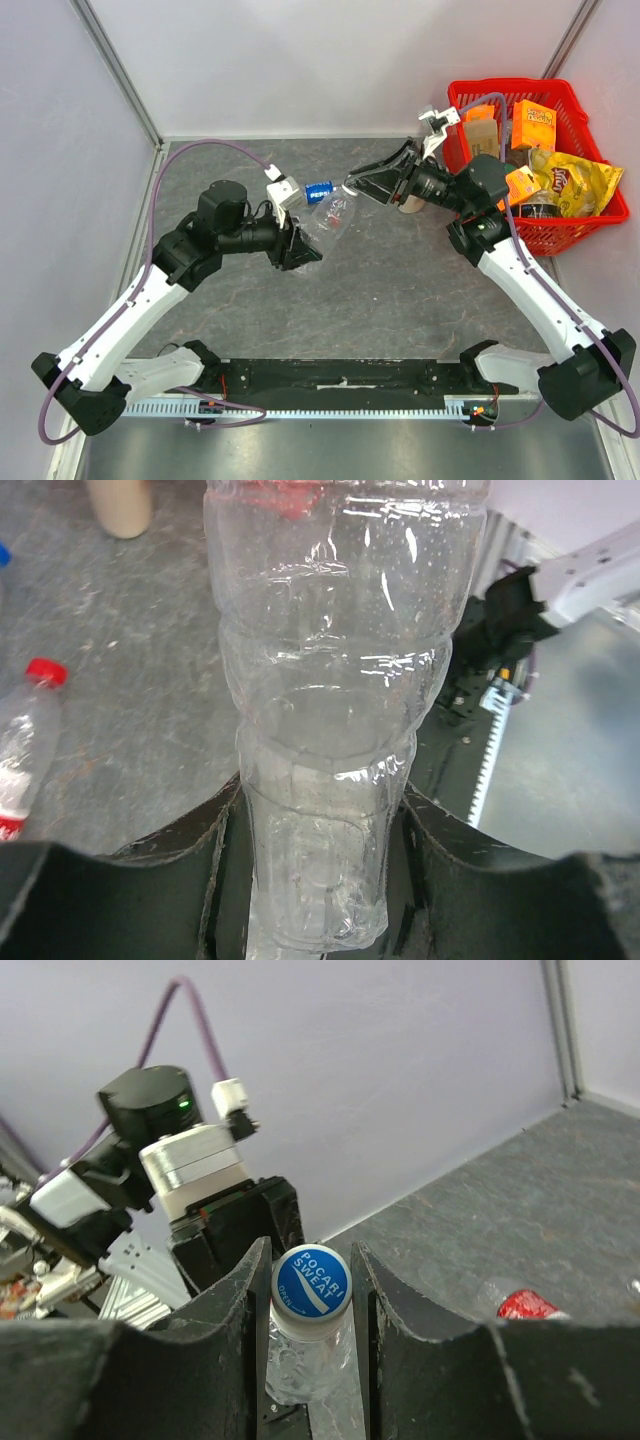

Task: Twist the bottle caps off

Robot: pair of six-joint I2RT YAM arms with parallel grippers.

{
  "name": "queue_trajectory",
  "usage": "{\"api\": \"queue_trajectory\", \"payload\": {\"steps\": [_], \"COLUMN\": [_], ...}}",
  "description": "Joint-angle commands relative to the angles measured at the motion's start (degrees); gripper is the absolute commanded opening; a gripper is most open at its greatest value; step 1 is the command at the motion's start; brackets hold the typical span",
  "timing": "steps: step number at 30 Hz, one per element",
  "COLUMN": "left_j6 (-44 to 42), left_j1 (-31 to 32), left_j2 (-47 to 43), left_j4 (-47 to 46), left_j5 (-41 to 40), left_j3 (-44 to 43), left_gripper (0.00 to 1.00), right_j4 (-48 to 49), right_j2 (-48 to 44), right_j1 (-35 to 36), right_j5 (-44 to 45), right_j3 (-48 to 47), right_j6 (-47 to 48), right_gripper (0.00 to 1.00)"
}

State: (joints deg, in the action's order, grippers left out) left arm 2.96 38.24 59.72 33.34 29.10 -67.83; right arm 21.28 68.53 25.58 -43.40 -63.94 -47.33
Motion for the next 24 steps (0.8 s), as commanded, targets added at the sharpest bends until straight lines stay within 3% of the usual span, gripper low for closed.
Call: {"api": "queue_trajectory", "payload": {"steps": [1,16,22,24], "left_j6": [2.4,13.6,13.7,12.4], "left_j1": [0.6,0.6,0.7,0.6], "left_j2": [-0.8,3.6,5.0,5.1], "left_j4": [-10.7,-25.9,-25.8,-24.0], "left_j5": [15.7,43.5,43.5,41.9], "left_j3": [-0.3,0.6,1.3,1.4], "left_gripper": [0.17,0.14,0.14,0.14], "right_j4": [4.7,11.2,9.8,8.9], "right_j2": [-1.0,-4.3,-4.1,-4.1], "right_j1": [0.8,0.9,1.0,0.9], "right_j5": [-10.1,-22.3,-21.5,-20.6], "right_j3": [-0.9,-1.4,-1.5,-1.5], "right_j6": [2.2,5.1,5.8,6.3], "right_gripper": [0.0,0.0,0.02,0.09]}}
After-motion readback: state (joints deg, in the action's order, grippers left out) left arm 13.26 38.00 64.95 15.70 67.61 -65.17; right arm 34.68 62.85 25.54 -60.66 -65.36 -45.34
